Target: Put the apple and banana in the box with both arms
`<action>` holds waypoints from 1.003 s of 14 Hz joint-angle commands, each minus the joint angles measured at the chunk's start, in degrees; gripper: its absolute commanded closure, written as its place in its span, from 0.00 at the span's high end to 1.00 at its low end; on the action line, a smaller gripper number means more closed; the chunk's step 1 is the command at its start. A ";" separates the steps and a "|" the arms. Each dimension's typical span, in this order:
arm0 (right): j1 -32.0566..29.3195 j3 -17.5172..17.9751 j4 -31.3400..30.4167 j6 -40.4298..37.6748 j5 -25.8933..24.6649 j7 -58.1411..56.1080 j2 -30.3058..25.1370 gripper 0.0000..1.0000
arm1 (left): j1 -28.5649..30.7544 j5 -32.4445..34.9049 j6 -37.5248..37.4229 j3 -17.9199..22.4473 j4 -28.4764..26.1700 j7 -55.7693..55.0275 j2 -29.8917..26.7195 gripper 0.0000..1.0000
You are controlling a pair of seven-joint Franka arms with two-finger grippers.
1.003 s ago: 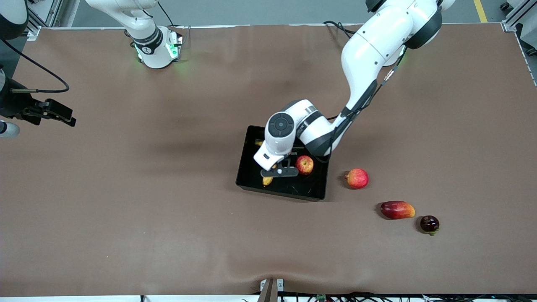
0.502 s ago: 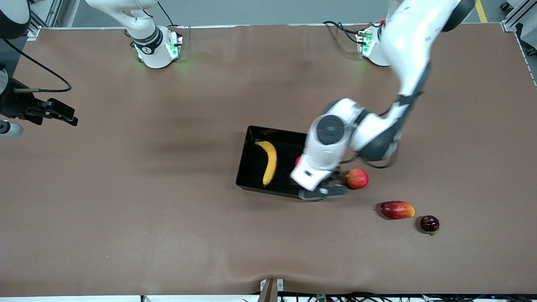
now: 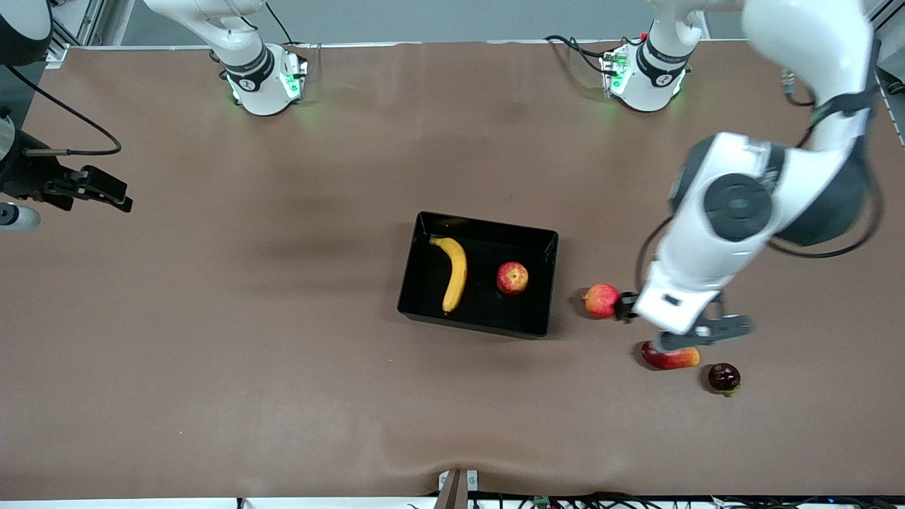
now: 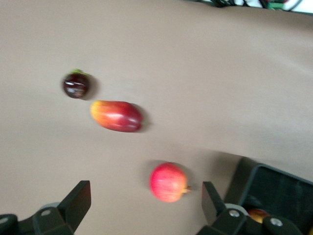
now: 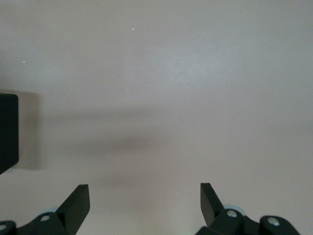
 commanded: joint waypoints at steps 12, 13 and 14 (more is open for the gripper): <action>0.37 -0.18 0.96 -0.90 0.19 0.54 -0.04 1.00 | 4.89 -14.86 -9.90 7.05 -17.21 23.40 -29.12 1.00; 0.37 -0.10 0.96 -1.17 0.19 0.54 -0.12 1.00 | 4.80 -16.00 -9.90 8.18 -19.94 24.64 -32.19 1.00; 0.45 -0.10 1.13 -1.86 0.19 0.54 -0.30 1.00 | 4.37 -16.88 -9.90 9.15 -22.22 25.00 -34.40 1.00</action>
